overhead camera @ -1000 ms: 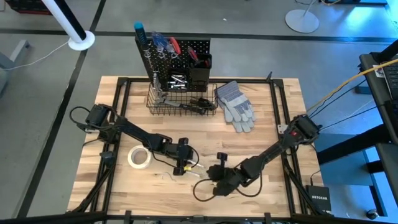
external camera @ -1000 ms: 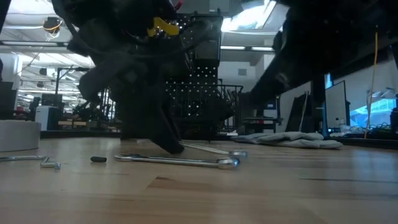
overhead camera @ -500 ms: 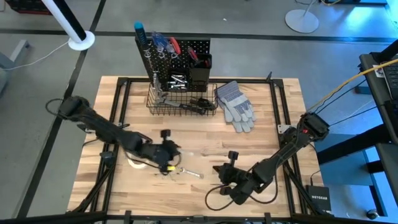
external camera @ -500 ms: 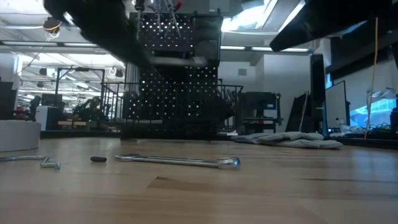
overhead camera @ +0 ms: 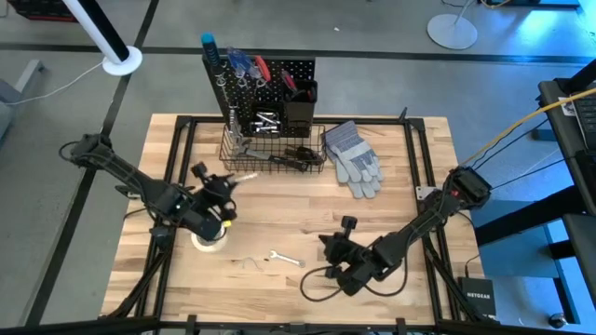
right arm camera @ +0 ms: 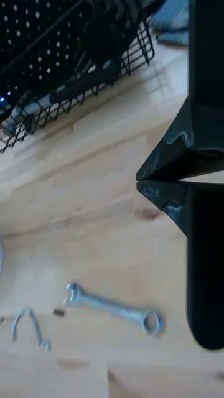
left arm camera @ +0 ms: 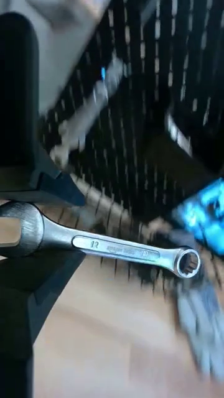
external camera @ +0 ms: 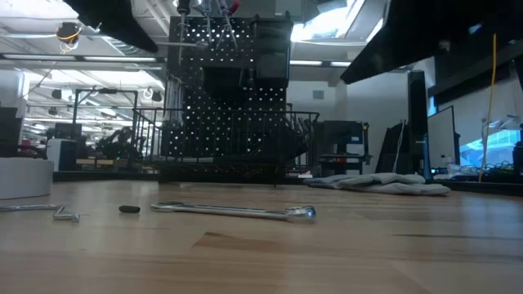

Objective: Hang tools onto peg board
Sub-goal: Hang the wrench on the peg board

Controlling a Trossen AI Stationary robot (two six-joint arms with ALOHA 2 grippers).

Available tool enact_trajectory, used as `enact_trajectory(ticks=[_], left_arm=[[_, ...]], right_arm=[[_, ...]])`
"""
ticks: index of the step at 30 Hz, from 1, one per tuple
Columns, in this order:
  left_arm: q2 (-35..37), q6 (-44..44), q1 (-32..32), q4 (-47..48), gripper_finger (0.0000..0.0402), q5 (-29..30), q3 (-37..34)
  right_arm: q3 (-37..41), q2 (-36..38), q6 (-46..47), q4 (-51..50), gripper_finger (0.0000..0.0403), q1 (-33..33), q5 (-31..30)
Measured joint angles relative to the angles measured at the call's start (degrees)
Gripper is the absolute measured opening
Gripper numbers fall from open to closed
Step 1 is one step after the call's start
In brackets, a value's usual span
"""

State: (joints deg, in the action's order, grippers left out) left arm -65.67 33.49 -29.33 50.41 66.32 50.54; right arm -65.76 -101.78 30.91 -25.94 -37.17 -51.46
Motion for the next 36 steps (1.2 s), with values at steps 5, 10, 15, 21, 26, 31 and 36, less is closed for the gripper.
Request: enact_trajectory(ticks=[5, 10, 15, 21, 26, 31, 36], left_arm=[[-0.02, 7.63, 2.49, 8.55, 0.0090, 7.52, -0.18], [-0.02, 14.59, 5.88, 11.66, 0.0090, 12.98, -2.66], [-0.04, 18.47, 8.06, 12.08, 0.0090, 15.84, -7.00], [-0.04, 24.82, 8.75, 12.07, 0.0090, 17.79, -9.83], [-0.04, 30.72, 5.07, 11.67, 0.0090, 18.01, -9.94], [1.40, 38.91, -1.90, 11.58, 0.0090, 19.14, -9.94], [1.60, 47.39, -9.82, 11.57, 0.0090, 22.15, -9.94]], right_arm=[[-0.02, 0.00, -3.09, -0.87, 0.0014, 2.93, 0.00], [-0.02, 0.00, -6.92, -0.85, 0.0014, 5.89, 0.00], [-0.02, 0.00, -10.32, -0.79, 0.0014, 7.93, 0.00], [-0.02, 0.00, -11.93, -0.61, 0.0014, 9.25, 0.02], [-0.02, 0.00, -12.09, 2.88, 0.0014, 9.56, 0.02], [-0.02, 0.00, -17.79, 11.67, 0.0014, 9.90, 0.04], [-0.02, 0.00, -28.68, 27.24, 0.0014, 13.56, 9.38]])
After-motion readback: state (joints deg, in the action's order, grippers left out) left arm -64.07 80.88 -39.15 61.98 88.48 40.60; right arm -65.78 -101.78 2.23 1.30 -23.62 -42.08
